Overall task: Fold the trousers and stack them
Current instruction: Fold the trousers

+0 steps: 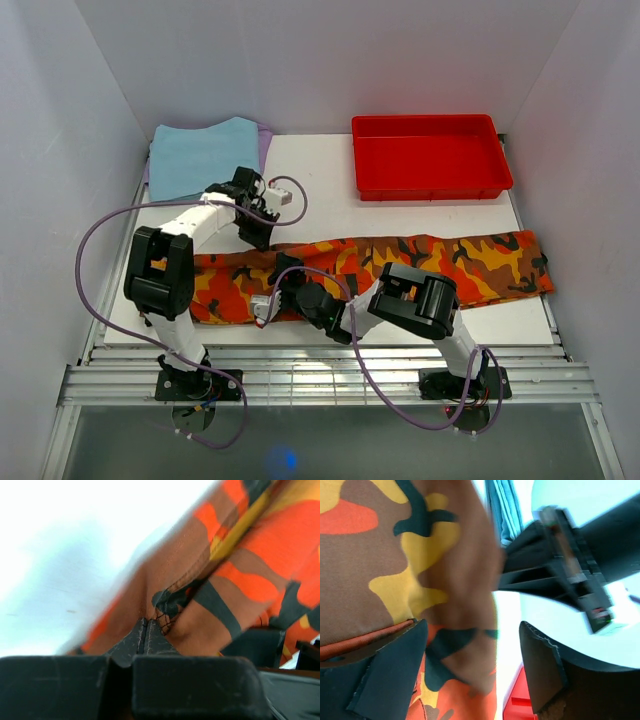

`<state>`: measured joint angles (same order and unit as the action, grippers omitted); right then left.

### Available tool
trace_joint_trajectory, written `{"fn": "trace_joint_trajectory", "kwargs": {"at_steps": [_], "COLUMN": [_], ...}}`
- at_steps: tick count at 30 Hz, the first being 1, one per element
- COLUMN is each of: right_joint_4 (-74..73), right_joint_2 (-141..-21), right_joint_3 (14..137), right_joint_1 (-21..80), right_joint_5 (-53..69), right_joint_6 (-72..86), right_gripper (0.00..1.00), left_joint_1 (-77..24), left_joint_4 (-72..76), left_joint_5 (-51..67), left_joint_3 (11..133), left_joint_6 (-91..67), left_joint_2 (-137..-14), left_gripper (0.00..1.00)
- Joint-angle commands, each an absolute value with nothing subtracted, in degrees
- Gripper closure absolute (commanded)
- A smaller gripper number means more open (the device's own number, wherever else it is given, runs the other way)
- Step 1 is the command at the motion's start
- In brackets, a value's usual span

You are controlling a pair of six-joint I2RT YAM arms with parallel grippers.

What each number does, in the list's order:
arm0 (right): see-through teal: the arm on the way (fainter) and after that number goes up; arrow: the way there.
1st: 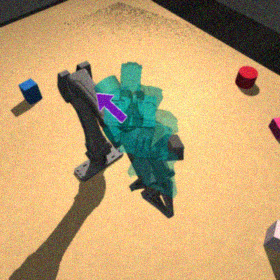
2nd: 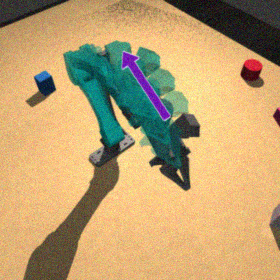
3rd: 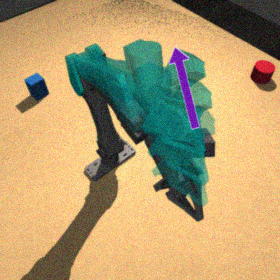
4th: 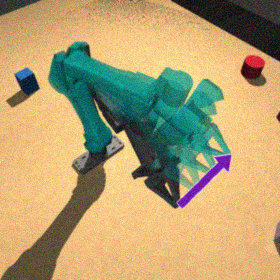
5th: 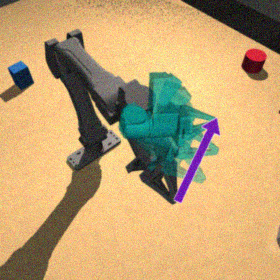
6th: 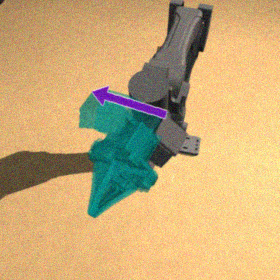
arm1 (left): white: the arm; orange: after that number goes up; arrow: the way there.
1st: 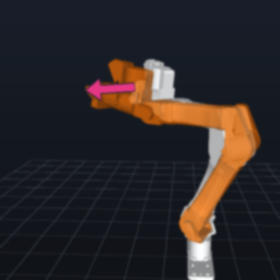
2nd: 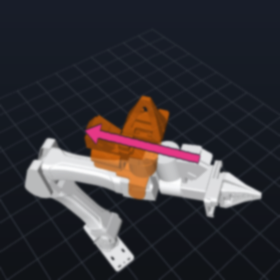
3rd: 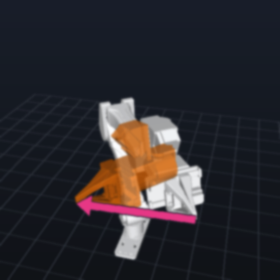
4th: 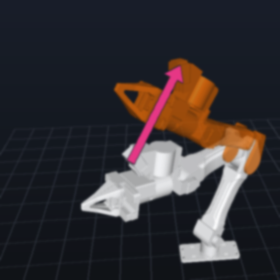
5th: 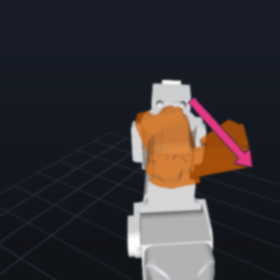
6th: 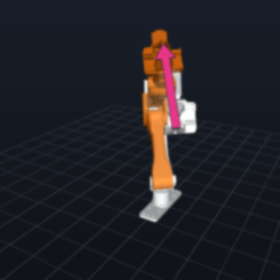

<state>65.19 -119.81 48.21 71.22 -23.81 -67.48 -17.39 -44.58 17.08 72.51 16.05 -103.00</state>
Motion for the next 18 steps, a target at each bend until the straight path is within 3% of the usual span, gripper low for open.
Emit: {"fn": "trace_joint_trajectory", "kwargs": {"at_steps": [1,11,18], "right_joint_4": [52.82,52.03,48.78], "right_joint_2": [-124.54,-124.45,-124.63], "right_joint_3": [45.18,45.00,46.32], "right_joint_1": [72.25,72.25,72.16], "right_joint_5": [-20.92,-19.95,-18.72], "right_joint_6": [-63.19,-63.89,-64.07], "right_gripper": [0.21,0.40,0.43], "left_joint_1": [-16.00,-11.17,-10.20], "left_joint_4": [-43.51,-40.70,-38.23], "left_joint_5": [15.56,13.45,11.34], "left_joint_3": [78.48,89.64,97.81], "left_joint_6": [15.21,15.56,13.45], "left_joint_2": [-102.92,-112.93,-122.42], "left_gripper": [1.00,1.00,0.99]}}
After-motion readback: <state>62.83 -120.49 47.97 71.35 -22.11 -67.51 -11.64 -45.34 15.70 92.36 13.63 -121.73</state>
